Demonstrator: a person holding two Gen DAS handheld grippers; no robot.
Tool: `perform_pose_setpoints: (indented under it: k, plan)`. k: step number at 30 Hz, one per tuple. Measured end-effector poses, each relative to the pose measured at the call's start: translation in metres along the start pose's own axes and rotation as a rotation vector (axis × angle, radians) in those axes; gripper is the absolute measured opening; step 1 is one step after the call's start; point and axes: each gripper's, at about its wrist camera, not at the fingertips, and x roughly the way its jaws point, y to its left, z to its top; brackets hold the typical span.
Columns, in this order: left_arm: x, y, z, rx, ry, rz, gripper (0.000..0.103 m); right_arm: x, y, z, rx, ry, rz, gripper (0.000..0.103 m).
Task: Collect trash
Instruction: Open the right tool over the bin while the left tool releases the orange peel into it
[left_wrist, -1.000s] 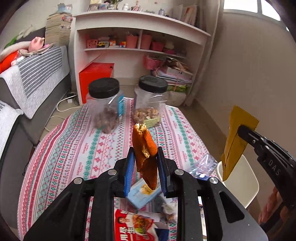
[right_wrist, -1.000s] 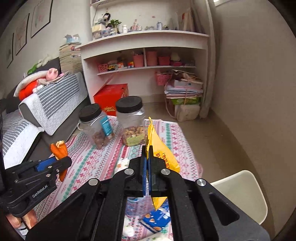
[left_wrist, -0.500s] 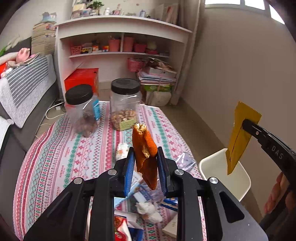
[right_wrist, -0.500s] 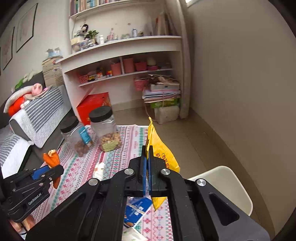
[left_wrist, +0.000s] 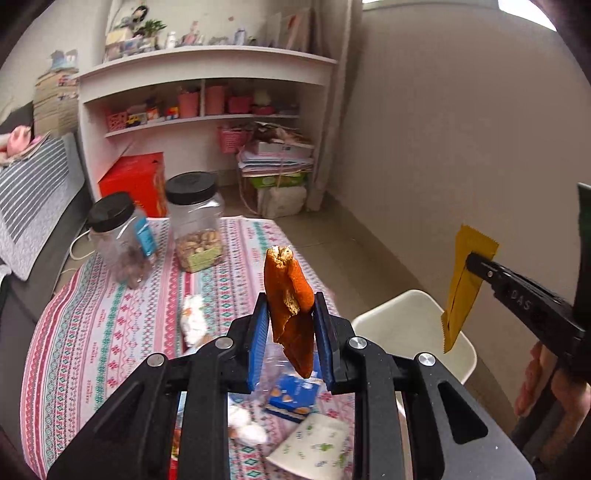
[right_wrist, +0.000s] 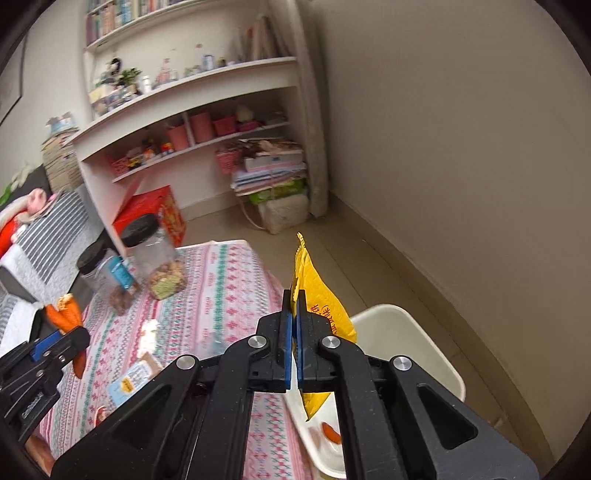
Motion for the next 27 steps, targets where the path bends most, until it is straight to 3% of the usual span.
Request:
perform_pose_setpoints:
  k: [2,3,4,6,8,12,16,27]
  plan:
    - [0.000,-0.013,0.000,0.015,0.002,-0.015,0.024,-0.001,-0.013,-0.001,0.030,0.006,-0.019,0.004]
    - [0.001,-0.019,0.001,0.022,0.002,-0.022,0.024,-0.003,-0.022,-0.001,0.047,0.002,-0.042,0.011]
    - [0.001,-0.027,0.001,0.031,0.002,-0.031,0.024,-0.005,-0.029,-0.001,0.061,-0.001,-0.058,0.030]
    - [0.001,-0.040,0.002,0.049,0.001,-0.044,0.024,-0.012,-0.046,-0.001,0.098,-0.027,-0.102,0.051]
    - [0.002,-0.051,0.002,0.062,0.004,-0.056,0.024,-0.020,-0.063,0.000,0.124,-0.051,-0.145,0.054]
    - [0.007,-0.077,-0.002,0.088,0.018,-0.083,0.024,-0.028,-0.093,-0.002,0.184,-0.065,-0.210,0.077]
    - [0.017,-0.102,-0.006,0.093,0.044,-0.122,0.024,-0.036,-0.117,-0.004,0.234,-0.077,-0.269,0.092]
    - [0.046,-0.168,-0.012,0.132,0.106,-0.178,0.024,-0.056,-0.181,-0.018,0.336,-0.061,-0.384,0.096]
